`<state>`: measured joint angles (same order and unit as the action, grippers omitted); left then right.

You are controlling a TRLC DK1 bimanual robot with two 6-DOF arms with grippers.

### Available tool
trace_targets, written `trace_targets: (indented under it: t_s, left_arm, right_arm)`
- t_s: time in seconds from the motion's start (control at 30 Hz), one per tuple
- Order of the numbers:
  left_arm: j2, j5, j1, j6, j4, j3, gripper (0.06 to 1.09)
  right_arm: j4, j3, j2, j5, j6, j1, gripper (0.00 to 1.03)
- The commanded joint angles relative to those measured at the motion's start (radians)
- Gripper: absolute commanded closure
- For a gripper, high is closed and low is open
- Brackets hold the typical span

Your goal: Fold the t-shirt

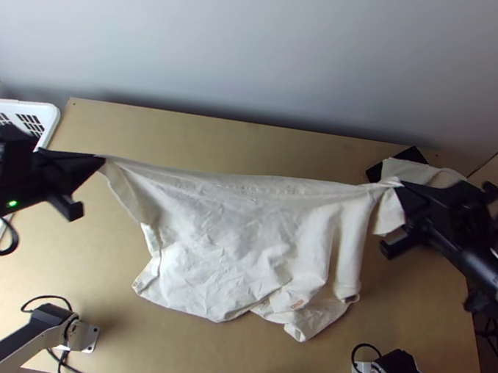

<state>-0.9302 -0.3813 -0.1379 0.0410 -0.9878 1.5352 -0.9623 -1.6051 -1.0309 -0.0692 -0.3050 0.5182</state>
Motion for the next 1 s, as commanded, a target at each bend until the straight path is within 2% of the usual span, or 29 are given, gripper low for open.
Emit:
trace_targets:
  t_s: [0.0, 0.6, 0.97]
  left_arm:
    - [-0.061, 0.001, 0.003, -0.001, 0.153, -0.162, 1.05]
    - [-0.530, 0.022, 0.113, -0.001, 0.555, -0.191, 1.05]
    - [-0.826, 0.068, 0.121, 0.005, 0.669, -0.070, 1.05]
  right_arm:
    - [0.093, 0.080, -0.092, 0.042, -0.028, -0.049, 1.00]
    - [0.343, 0.073, -0.526, 0.170, -0.066, -0.271, 1.00]
    - [0.395, -0.182, -0.896, 0.169, -0.085, -0.322, 1.00]
